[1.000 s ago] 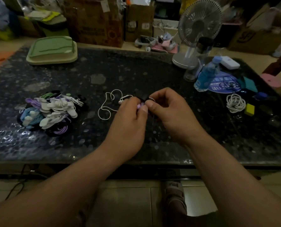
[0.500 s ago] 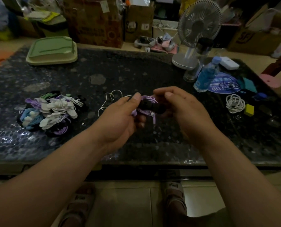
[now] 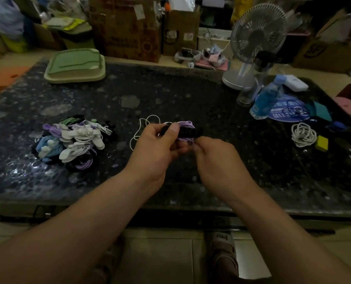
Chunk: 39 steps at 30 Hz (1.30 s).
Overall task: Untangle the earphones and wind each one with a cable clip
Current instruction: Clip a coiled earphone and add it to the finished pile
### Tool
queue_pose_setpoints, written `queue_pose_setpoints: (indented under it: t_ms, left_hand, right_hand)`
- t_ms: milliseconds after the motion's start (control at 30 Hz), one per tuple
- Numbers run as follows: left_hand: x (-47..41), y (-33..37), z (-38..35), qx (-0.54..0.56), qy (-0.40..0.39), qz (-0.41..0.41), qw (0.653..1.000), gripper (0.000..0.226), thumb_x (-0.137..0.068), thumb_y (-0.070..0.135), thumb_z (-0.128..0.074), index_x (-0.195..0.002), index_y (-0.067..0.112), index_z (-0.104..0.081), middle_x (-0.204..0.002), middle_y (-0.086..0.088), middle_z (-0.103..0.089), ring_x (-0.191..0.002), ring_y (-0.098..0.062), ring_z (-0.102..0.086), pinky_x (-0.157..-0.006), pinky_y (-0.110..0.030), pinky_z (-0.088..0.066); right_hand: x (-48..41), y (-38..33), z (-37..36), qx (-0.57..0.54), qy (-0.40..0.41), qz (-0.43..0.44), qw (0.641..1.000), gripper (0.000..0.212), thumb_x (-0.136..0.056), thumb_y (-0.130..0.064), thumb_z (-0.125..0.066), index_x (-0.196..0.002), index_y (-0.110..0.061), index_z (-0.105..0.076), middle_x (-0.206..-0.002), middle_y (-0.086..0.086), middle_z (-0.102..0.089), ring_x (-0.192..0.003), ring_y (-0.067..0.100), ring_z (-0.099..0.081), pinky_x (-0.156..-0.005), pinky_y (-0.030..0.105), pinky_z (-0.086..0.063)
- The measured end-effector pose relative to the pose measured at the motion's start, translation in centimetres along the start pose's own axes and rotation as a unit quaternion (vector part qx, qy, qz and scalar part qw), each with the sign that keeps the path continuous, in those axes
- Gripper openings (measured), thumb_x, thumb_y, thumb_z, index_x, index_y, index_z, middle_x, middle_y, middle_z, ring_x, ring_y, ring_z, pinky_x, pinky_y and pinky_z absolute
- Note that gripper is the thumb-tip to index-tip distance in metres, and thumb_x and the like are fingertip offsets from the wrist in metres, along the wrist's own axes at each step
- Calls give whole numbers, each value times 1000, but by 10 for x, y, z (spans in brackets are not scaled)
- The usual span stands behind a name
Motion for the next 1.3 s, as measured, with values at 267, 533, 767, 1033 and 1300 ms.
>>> queue_pose_setpoints:
  t_ms: [267, 533, 767, 1033, 1300]
  left_hand:
    - [3, -1, 2, 51, 15, 25, 998, 14, -103, 16, -64, -103, 6, -53, -112, -23, -70, -91, -24, -78, -75, -29, -63]
    - [-1, 8, 12, -184, -42, -56, 981, 14, -100, 25, -69, -113, 23, -71, -103, 0, -79, -92, -15, -78, -81, -34, -63]
    - [-4, 3, 8, -301, -130, -55, 943, 17, -107, 28, -56, -109, 34, -72, -90, 2, -74, -78, -14, -69, -72, -33, -60]
    - [4, 1, 2, -341, -176, -41, 923, 24, -111, 32, -45, -111, 27, -68, -101, -6, -75, -89, -29, -72, -79, -46, -63]
    - [12, 0, -7, -302, -203, -60, 929, 19, -98, 11, -68, -116, 18, -63, -103, -11, -75, -89, -19, -77, -81, -36, -64]
  right_hand:
    - [2, -16, 16, 64, 84, 14, 994, 2, -105, -24, -52, -104, -22, -52, -91, -3, -60, -78, 14, -59, -65, 30, -46]
    - [-6, -16, 13, 28, 22, 117, 993, 7, -105, -25, -57, -106, -26, -64, -100, -10, -59, -91, 6, -56, -83, 31, -53]
    - [-13, 7, 29, -182, -28, 90, 979, 13, -96, -15, -71, -104, -23, -79, -94, -11, -74, -90, 0, -69, -80, 14, -53]
    - [-14, 18, 29, -278, -62, 58, 957, 10, -98, -17, -69, -102, -19, -79, -92, -7, -79, -88, 4, -74, -76, 16, -56]
    - [-15, 21, 28, -291, -47, 43, 955, 10, -101, -23, -67, -100, -18, -76, -89, 2, -75, -76, 6, -67, -70, 20, -57]
Point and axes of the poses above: each hand's wrist, its own x-axis away from the middle knuckle, its own z-axis out of the back of the hand, y = z × x, the point moved 5 cm from there along -x, towards the middle knuckle
